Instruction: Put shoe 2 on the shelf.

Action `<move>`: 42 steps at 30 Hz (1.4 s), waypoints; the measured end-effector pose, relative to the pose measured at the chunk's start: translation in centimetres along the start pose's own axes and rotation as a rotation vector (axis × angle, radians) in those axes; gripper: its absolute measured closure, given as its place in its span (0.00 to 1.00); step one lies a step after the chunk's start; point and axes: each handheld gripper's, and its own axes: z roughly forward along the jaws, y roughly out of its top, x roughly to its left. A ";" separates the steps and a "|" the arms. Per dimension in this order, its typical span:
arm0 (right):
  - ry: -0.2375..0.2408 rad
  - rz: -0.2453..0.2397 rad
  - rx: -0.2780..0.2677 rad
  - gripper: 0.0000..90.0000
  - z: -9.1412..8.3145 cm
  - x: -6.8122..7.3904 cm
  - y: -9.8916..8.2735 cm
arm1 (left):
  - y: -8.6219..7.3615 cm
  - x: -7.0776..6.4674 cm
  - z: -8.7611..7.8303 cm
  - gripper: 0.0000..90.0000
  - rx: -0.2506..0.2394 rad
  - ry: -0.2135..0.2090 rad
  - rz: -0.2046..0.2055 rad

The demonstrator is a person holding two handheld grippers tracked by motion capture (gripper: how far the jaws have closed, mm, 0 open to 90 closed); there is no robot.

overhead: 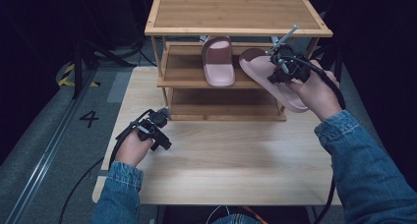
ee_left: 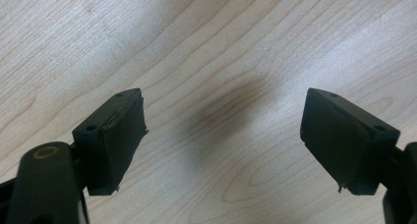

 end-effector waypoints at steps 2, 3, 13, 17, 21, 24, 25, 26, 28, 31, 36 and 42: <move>-0.003 0.003 -0.012 0.94 0.4 -0.2 0.2 | 0.0 0.0 0.0 0.19 -0.002 -0.004 0.000; -0.004 0.009 -0.014 0.94 0.5 -0.2 0.2 | 0.0 0.1 0.0 0.19 -0.001 -0.005 0.000; -0.043 0.010 -0.052 0.93 2.2 -1.0 0.7 | 0.0 -0.1 0.0 0.19 -0.002 0.003 0.007; -0.080 0.003 -0.081 0.91 2.6 -0.8 0.8 | 0.0 -0.2 0.1 0.20 0.001 0.005 0.003; -0.118 0.000 -0.099 0.85 3.0 -0.7 0.9 | 0.0 -0.2 0.1 0.19 -0.001 0.002 0.005; -0.158 -0.014 -0.101 0.73 3.0 -0.5 0.9 | 0.0 -0.2 0.1 0.19 -0.002 0.003 0.004; -0.155 -0.015 -0.101 0.70 3.0 -0.5 0.9 | 0.1 -0.1 0.1 0.19 -0.001 0.001 0.008; -0.155 -0.015 -0.101 0.70 3.0 -0.5 0.9 | 0.1 -0.1 0.1 0.19 -0.001 0.001 0.008; -0.156 -0.007 -0.121 0.66 2.3 -0.2 0.6 | 0.2 0.0 0.0 0.19 -0.001 -0.006 0.013; -0.137 0.013 -0.146 0.64 1.2 -0.2 -0.3 | 0.4 0.0 0.0 0.19 -0.002 -0.006 0.012; -0.097 0.035 -0.161 0.61 -0.2 -0.4 -1.7 | 0.9 -0.1 0.2 0.20 0.009 -0.013 0.023; -0.038 0.067 -0.162 0.63 -2.0 -1.1 -4.2 | 1.8 -0.5 0.2 0.19 0.010 -0.025 0.036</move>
